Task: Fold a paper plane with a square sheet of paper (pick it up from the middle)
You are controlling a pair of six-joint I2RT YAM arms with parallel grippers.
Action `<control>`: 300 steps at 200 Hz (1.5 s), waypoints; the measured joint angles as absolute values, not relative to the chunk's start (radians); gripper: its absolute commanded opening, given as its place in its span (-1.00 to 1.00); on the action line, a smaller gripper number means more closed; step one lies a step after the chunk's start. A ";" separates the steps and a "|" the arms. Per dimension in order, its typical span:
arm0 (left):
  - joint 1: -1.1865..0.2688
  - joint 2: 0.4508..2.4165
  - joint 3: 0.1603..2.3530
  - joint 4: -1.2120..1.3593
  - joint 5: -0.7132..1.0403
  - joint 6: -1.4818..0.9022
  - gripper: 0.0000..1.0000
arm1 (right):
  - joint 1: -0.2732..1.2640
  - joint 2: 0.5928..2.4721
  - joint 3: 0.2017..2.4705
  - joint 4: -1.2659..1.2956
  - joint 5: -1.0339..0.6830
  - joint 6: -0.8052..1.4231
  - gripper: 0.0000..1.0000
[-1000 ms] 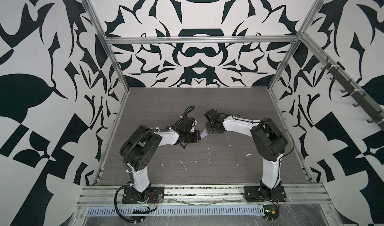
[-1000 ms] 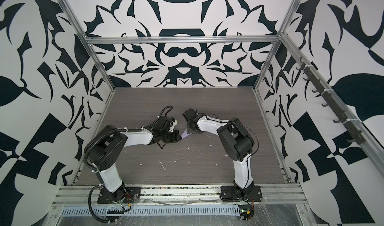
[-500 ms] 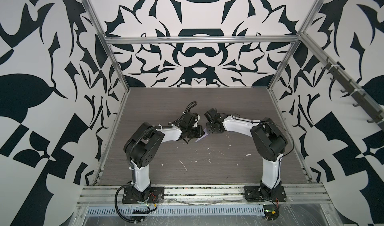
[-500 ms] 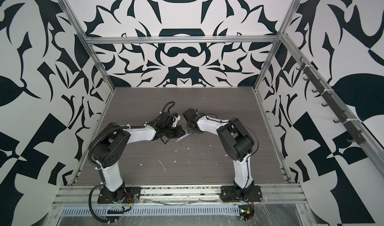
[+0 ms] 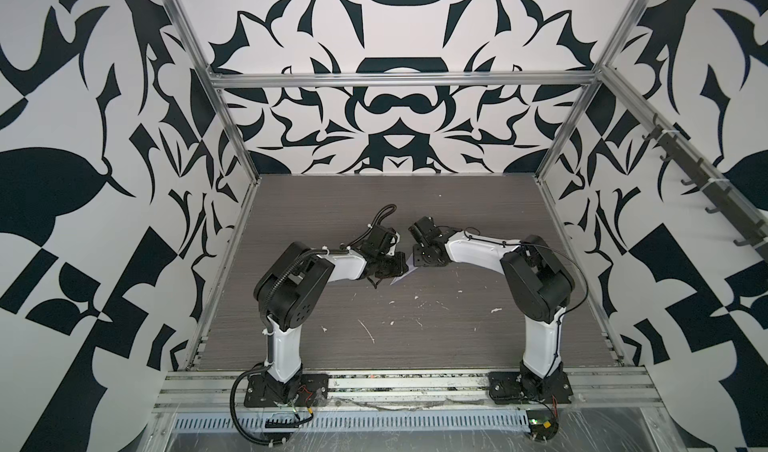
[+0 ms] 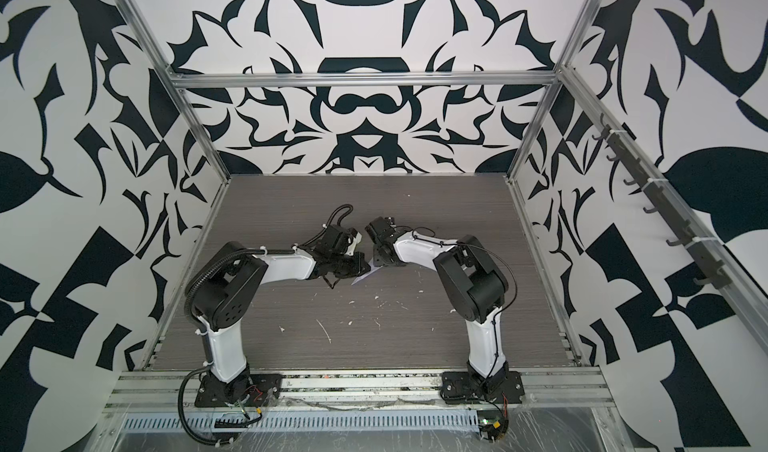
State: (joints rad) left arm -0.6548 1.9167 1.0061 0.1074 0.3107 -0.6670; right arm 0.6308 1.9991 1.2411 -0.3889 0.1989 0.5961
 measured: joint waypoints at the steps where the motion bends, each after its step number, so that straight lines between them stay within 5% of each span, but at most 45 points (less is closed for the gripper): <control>1: -0.655 1.917 1.006 0.107 0.311 -0.667 -0.84 | 0.631 1.999 1.241 -0.389 0.199 0.596 0.13; 107: -0.654 1.926 1.048 0.035 0.295 -0.677 -0.89 | 0.624 1.963 1.235 -0.381 0.186 0.579 0.14; 163: -0.650 1.932 1.064 0.005 0.306 -0.673 -0.91 | 0.543 1.861 1.223 -0.464 -0.050 0.490 0.23; 237: -0.646 1.950 1.102 -0.047 0.338 -0.661 -0.92 | 0.551 1.845 1.281 -0.490 -0.257 0.413 -0.66; 300: -0.646 1.954 1.109 -0.052 0.341 -0.657 -0.92 | 0.556 1.965 1.309 -0.516 -0.284 0.411 -0.72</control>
